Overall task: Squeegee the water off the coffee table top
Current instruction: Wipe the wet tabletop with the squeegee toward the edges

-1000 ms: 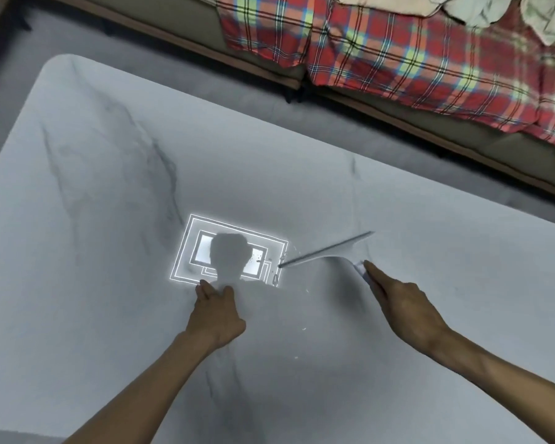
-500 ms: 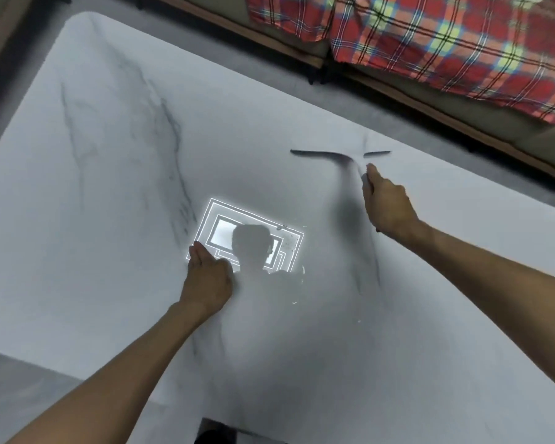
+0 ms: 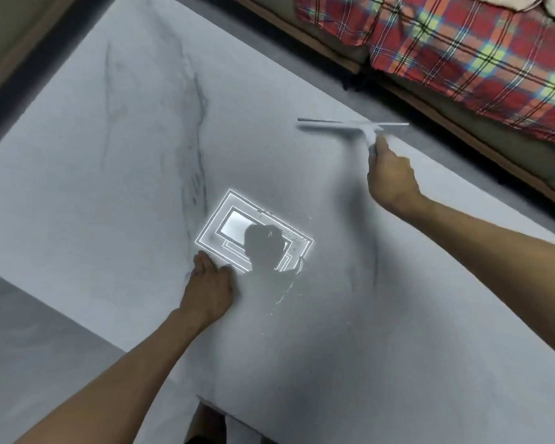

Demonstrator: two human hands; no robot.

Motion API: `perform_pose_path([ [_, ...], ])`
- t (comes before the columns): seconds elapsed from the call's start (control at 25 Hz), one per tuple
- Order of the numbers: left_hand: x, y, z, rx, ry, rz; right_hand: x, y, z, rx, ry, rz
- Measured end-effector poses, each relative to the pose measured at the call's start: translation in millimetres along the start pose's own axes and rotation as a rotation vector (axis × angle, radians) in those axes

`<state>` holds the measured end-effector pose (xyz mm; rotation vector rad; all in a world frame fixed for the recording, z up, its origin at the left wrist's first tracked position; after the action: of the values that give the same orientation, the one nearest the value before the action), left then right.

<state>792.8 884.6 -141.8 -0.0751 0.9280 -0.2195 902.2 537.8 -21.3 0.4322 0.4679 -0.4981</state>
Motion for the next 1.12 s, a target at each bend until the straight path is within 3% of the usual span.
perform_pose_path([
  [0.16, 9, 4, -4, 0.027, 0.055, 0.003, 36, 43, -20, 0.037, 0.032, 0.024],
  [0.32, 10, 10, -6, -0.027, 0.085, -0.016, -30, 59, -85, -0.085, 0.159, 0.232],
  [0.44, 9, 8, -3, -0.057, 0.121, -0.018, -93, 34, -116, -0.305, 0.258, 0.309],
  [0.68, 4, 3, 1, -0.031, 0.129, -0.035, -165, -50, -97, -0.492, 0.358, 0.247],
  [0.96, 7, 2, -2, -0.011, 0.122, -0.036, -93, -16, -48, -0.198, 0.101, 0.197],
  [1.12, 8, 4, -6, 0.002, 0.133, -0.031, -89, -27, -70, -0.199, 0.125, 0.152],
])
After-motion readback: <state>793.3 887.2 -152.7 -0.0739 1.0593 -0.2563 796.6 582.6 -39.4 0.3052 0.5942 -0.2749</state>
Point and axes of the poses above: each hand's wrist, its own x-axis towards the middle knuckle, its own z-axis out of the back of the hand, y = z × x, the point moved 9 cm from there along x, towards the middle knuckle, and after that the axes turned 7 degrees about y, right-handed, at the moved point
